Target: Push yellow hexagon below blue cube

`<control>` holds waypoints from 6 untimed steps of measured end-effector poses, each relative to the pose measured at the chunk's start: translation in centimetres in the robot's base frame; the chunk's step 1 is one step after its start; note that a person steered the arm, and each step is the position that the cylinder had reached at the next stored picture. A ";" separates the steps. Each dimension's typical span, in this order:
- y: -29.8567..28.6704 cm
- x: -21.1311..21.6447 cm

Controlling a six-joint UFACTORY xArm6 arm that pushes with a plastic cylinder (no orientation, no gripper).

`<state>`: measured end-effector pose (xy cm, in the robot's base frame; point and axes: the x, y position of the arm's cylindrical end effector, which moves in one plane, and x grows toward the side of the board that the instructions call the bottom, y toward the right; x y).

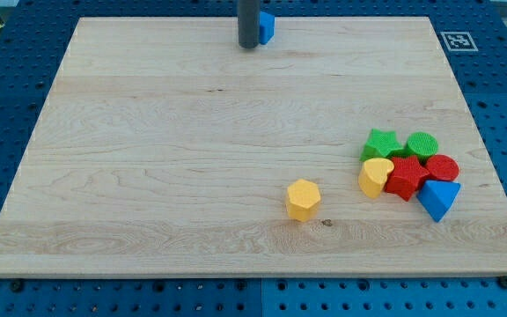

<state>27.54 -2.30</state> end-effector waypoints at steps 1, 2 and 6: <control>-2.2 9.2; -2.7 18.7; 6.0 27.7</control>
<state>55.26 3.75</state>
